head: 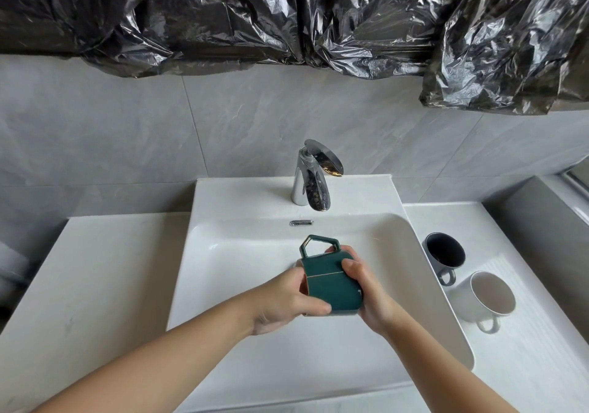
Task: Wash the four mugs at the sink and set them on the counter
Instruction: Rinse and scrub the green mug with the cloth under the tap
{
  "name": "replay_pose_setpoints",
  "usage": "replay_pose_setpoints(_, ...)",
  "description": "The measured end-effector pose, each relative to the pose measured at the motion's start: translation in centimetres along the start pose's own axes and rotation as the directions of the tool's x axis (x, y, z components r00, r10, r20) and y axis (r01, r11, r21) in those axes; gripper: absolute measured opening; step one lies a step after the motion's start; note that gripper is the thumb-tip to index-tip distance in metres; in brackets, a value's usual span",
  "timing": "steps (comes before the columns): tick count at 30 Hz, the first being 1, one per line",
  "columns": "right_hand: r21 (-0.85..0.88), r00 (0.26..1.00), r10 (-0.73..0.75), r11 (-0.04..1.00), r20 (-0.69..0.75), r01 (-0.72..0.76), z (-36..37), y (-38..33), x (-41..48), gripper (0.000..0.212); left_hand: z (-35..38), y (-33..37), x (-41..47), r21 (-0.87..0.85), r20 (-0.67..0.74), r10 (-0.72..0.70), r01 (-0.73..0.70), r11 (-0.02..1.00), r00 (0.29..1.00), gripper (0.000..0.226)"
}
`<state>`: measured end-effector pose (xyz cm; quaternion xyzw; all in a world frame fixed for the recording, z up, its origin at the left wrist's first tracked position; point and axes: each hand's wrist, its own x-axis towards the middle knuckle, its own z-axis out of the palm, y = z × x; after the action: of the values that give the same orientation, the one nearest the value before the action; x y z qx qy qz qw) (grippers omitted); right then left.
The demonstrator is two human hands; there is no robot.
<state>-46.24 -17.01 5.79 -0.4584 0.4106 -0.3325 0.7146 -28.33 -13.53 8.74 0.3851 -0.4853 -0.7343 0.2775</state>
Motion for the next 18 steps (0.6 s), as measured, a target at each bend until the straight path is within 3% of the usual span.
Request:
replay_pose_setpoints(2, -0.048, 0.999, -0.046, 0.998, 0.011, 0.047, -0.1, 0.0, -0.1, 0.053, 0.3, 0.2, 0.0, -0.099, 0.004, 0.016, -0.016, 0.995, 1.0, 0.056)
replay_pose_setpoints(4, -0.067, 0.998, -0.07, 0.995, 0.01, 0.07, 0.0, 0.2, -0.1, 0.054, 0.2, 0.2, 0.3, -0.077, -0.053, 0.012, -0.016, 0.997, 0.999, 0.057)
replay_pose_setpoints(7, 0.02, 0.997, 0.072, 0.997, 0.036, -0.073, -0.1, 0.1, -0.1, 0.064, -0.1, 0.0, 0.4, 0.182, -0.169, 0.024, 0.007, 0.983, 0.985, 0.05)
replay_pose_setpoints(8, 0.077, 0.984, 0.159, 0.983, 0.075, -0.164, -0.2, -0.1, -0.2, 0.066, -0.3, 0.1, 0.3, 0.351, -0.171, 0.082, -0.017, 0.936, 0.982, 0.041)
replay_pose_setpoints(10, 0.229, 0.942, 0.304, 0.916, 0.145, -0.331, -0.4, -0.7, -0.3, 0.069, -0.9, 0.3, -0.1, 0.709, -0.056, 0.241, -0.131, 0.693, 0.969, 0.026)
replay_pose_setpoints(12, 0.339, 0.911, 0.377, 0.846, 0.166, -0.412, -0.4, -1.1, -0.2, 0.073, -1.3, 0.4, -0.1, 0.829, 0.092, 0.284, -0.232, 0.51, 0.954, 0.028)
replay_pose_setpoints(15, 0.366, 0.918, 0.386, 0.845, 0.087, -0.39, 0.3, -1.2, 0.0, 0.058, -0.7, 0.2, 0.1, 0.824, 0.064, 0.2, -0.165, 0.542, 0.978, 0.034)
replay_pose_setpoints(18, 0.32, 0.953, 0.3, 0.899, 0.049, -0.299, 0.7, -0.6, 0.1, 0.056, -0.2, -0.1, 0.3, 0.646, -0.064, 0.101, -0.036, 0.763, 0.993, 0.041)
